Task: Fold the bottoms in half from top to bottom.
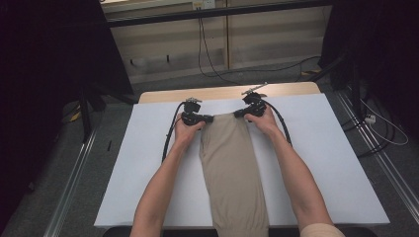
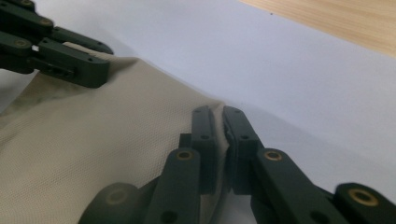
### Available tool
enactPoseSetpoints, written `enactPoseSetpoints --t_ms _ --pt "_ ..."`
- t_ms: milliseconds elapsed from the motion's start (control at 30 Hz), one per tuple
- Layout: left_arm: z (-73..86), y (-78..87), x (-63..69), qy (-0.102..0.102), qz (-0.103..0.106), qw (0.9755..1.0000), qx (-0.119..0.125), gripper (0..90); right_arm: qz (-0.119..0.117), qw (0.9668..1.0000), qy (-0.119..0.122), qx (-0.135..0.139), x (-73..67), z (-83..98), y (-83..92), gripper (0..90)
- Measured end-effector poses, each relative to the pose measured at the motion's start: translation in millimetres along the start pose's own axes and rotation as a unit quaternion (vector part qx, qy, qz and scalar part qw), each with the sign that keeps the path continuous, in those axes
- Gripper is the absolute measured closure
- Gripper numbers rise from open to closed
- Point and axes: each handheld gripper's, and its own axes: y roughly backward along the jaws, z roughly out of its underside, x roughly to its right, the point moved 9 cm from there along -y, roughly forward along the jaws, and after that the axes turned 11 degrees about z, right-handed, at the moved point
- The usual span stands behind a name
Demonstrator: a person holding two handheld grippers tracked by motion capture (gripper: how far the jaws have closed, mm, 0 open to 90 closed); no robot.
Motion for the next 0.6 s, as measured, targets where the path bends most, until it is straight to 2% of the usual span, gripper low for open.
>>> enactPoseSetpoints --t_ms 67,167,267,433,533,600 --pt "-1.4 2.0 1.8 -0.004 -0.008 0.9999 0.008 84.7 0.01 1.0 0.0 -0.001 1.4 0.0 2.0 86.9" --pt "-7.1 7.2 3.0 0.002 -0.013 0.9997 0.021 85.0 0.014 0.9998 -0.01 0.003 3.1 -0.8 7.3 87.4" --pt "-15.7 13.1 5.3 0.001 -0.013 0.9993 0.034 85.1 0.007 0.9993 -0.029 0.024 4.2 -6.9 16.3 87.6" --pt "-36.4 24.0 10.1 -0.01 -0.017 0.9983 0.055 85.2 0.016 0.9979 -0.035 0.052 5.8 -23.0 32.4 87.6" --pt "-48.7 31.3 8.7 -0.014 -0.026 0.997 0.071 85.5 0.02 0.9967 -0.038 0.069 6.0 -33.7 40.8 87.6" --pt "-55.7 35.7 6.7 -0.024 -0.03 0.9965 0.075 85.5 0.022 0.9962 -0.039 0.075 7.8 -38.6 45.0 87.6"
